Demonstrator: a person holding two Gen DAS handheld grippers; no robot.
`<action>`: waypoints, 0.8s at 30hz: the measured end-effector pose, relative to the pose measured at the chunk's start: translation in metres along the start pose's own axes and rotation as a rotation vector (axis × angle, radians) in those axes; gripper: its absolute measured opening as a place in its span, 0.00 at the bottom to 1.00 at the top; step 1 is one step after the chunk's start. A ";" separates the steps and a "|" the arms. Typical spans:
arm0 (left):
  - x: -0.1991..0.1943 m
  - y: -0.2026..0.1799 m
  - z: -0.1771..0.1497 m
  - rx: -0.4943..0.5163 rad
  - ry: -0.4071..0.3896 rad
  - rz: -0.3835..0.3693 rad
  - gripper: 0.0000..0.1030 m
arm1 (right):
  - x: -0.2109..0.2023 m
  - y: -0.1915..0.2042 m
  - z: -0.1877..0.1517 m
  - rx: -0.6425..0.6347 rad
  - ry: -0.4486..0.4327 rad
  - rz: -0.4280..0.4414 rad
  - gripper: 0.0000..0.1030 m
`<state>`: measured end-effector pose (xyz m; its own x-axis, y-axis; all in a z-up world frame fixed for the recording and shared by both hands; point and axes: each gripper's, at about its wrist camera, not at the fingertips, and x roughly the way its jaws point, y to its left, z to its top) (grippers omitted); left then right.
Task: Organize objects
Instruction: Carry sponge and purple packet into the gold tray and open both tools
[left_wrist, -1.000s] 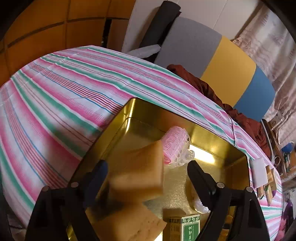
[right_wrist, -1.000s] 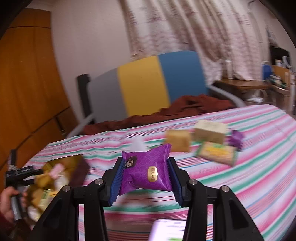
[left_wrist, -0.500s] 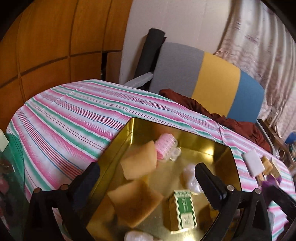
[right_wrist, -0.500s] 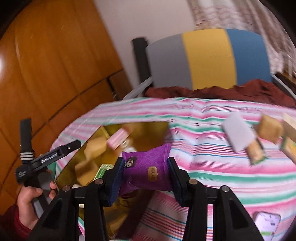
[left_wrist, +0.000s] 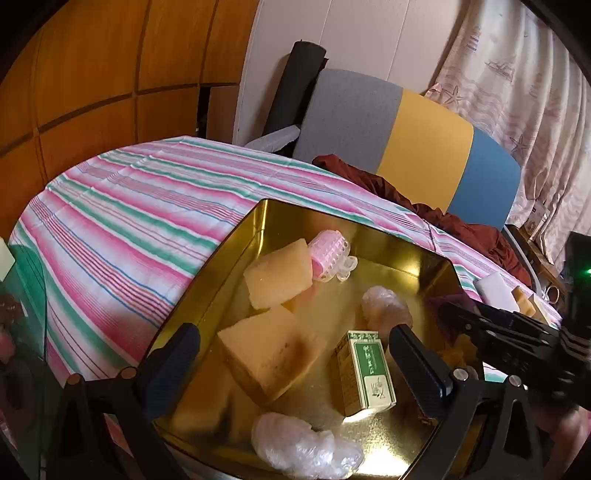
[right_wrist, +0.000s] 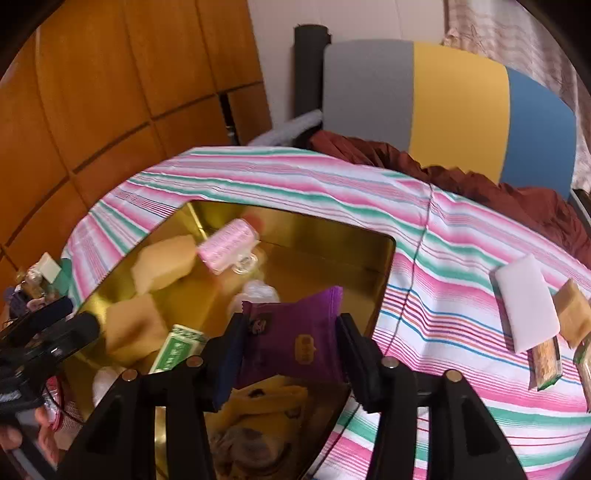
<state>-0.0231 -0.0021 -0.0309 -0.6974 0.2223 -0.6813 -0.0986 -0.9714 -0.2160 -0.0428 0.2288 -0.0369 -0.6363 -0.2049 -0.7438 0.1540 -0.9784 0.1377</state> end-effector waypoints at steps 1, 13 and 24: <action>0.001 0.001 -0.001 -0.003 0.004 0.001 1.00 | 0.003 -0.002 0.000 0.012 0.009 -0.001 0.51; 0.001 -0.008 -0.001 0.012 0.011 -0.009 1.00 | -0.018 -0.014 -0.001 0.061 -0.052 -0.020 0.56; -0.003 -0.022 -0.004 0.042 0.012 -0.010 1.00 | -0.036 -0.011 0.009 0.056 -0.159 0.004 0.84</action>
<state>-0.0161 0.0192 -0.0274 -0.6879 0.2324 -0.6876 -0.1349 -0.9718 -0.1935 -0.0280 0.2472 -0.0056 -0.7478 -0.2064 -0.6311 0.1175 -0.9766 0.1801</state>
